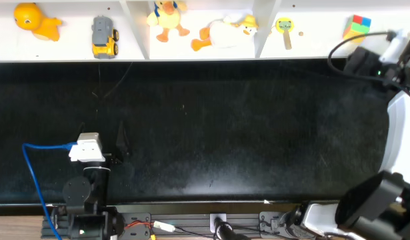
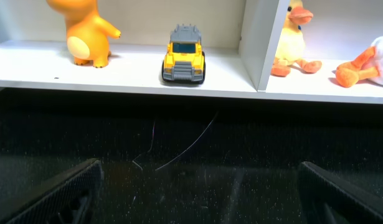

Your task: Store Toys

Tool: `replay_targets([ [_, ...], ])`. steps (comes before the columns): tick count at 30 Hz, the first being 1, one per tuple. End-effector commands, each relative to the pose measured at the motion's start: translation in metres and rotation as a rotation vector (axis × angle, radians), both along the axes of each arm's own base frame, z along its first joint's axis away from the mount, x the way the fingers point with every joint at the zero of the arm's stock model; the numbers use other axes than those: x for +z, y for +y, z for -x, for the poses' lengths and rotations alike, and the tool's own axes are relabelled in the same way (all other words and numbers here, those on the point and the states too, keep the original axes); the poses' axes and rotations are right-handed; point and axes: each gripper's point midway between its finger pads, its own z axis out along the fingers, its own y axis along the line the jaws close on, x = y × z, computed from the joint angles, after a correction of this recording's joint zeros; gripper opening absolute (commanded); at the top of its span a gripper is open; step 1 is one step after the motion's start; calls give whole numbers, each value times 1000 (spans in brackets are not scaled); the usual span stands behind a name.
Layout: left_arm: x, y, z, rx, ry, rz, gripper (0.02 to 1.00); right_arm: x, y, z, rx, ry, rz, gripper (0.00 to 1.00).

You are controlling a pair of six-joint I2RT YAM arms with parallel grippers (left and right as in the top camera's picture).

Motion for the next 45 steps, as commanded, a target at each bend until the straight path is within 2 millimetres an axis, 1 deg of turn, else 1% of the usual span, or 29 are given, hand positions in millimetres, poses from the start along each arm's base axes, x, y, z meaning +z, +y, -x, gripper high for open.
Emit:
replay_targets([
  [1, -1, 0, 0, 2, -7, 14, 998, 10, 15, 31, -89, 59, -74, 996],
  [5, -1, 0, 0, 2, -7, 14, 998, 11, 44, 57, -42, 146, -109, 993],
  [9, -1, 0, 0, 2, -7, 15, 996, 16, 87, 76, 156, 198, -113, 996],
  [13, -1, 0, 0, 2, -6, 14, 996, 23, 125, 88, 293, 216, -130, 996],
  [19, -1, 0, 0, 2, -6, 14, 998, 42, 184, 98, 472, 169, -141, 993],
  [23, 0, 0, 0, 2, -7, 14, 998, 53, 214, 110, 529, 152, -138, 993],
  [27, 0, 0, 0, 2, -7, 14, 998, 56, 229, 125, 552, 173, -84, 996],
  [31, -1, 0, 0, 2, -6, 14, 998, 57, 239, 128, 524, 177, -107, 996],
  [33, -1, 0, 0, 2, -6, 14, 998, 57, 239, 129, 495, 186, -124, 993],
  [45, -1, 0, 0, 2, -6, 14, 998, 57, 239, 129, 494, 185, -124, 996],
])
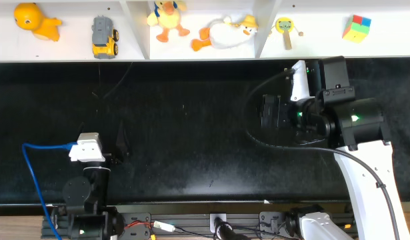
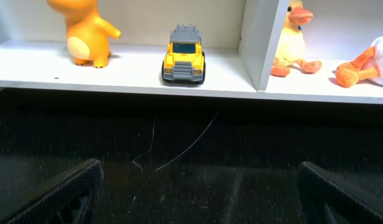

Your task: Store Toys

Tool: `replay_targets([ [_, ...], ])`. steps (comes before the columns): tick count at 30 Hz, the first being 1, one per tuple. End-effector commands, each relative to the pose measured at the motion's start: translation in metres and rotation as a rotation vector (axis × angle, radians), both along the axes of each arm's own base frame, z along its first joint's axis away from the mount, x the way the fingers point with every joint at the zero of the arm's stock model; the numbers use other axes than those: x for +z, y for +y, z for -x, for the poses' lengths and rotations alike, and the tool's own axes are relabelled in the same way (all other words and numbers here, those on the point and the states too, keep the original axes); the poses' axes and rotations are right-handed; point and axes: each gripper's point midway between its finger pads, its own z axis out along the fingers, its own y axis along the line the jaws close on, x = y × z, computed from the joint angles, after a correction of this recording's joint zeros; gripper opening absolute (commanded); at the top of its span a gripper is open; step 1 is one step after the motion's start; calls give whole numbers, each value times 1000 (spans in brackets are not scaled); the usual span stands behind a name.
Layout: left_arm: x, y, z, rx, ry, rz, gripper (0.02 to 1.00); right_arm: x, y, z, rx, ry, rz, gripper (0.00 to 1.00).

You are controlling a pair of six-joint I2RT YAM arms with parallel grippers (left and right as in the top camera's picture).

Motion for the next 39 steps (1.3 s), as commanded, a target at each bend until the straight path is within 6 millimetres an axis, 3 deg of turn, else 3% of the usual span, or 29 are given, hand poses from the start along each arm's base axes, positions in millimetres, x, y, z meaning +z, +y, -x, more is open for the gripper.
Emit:
replay_targets([
  [1, -1, 0, 0, 3, -6, 14, 998, 2, -1, 1, -12, -11, 4, 996],
  [9, 0, 0, 0, 3, -7, 14, 998, 6, -2, 2, -10, -30, 3, 996],
  [12, 0, 0, 0, 3, -7, 14, 998, 27, -17, -11, -11, -194, 94, 993],
  [16, -1, 0, 0, 3, -6, 14, 998, 61, -22, -23, -49, -494, 72, 993],
  [19, -1, 0, 0, 3, -6, 14, 998, 67, -22, -19, -66, -694, 29, 996],
  [24, -1, 0, 0, 2, -6, 14, 998, 42, -27, 7, -87, -881, -16, 996],
  [30, 0, 0, 0, 3, -7, 15, 998, 2, -32, 33, -147, -966, -102, 996],
  [39, -1, 0, 0, 3, -6, 14, 996, -26, -31, 28, -159, -1111, -149, 996],
])
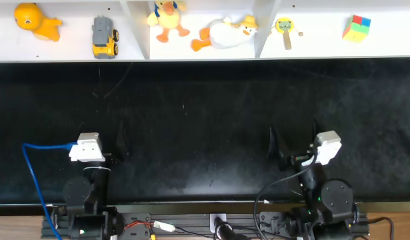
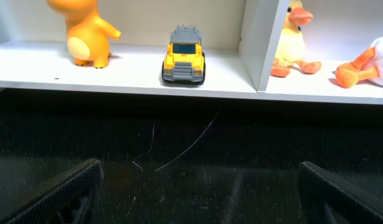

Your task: Store Toys

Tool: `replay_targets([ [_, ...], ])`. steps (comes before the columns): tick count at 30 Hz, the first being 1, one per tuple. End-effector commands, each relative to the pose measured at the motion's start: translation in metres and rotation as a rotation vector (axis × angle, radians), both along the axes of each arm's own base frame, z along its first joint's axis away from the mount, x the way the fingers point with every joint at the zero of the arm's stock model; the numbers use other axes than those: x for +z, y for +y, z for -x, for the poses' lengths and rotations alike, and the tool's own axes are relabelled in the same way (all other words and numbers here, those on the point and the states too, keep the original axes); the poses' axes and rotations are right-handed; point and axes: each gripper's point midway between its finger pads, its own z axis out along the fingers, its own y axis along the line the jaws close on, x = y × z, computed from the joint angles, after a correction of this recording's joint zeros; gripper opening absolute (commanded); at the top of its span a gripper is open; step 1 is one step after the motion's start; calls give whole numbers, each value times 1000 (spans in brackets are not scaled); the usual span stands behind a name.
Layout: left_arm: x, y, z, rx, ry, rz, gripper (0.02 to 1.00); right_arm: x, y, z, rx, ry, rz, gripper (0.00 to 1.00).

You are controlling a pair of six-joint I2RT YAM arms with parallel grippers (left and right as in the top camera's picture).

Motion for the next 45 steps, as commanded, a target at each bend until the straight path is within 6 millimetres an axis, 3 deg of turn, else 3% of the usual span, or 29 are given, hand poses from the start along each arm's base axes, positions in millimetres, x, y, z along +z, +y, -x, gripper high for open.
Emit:
replay_targets([
  [1, 0, 0, 0, 2, -6, 14, 996, -18, 2, -6, 2, -11, -18, 996],
  [8, 0, 0, 0, 2, -6, 14, 996, -42, 6, -14, 16, -23, -39, 993],
  [45, 0, 0, 0, 2, -6, 14, 998, -42, 8, -14, 21, -21, -37, 993],
])
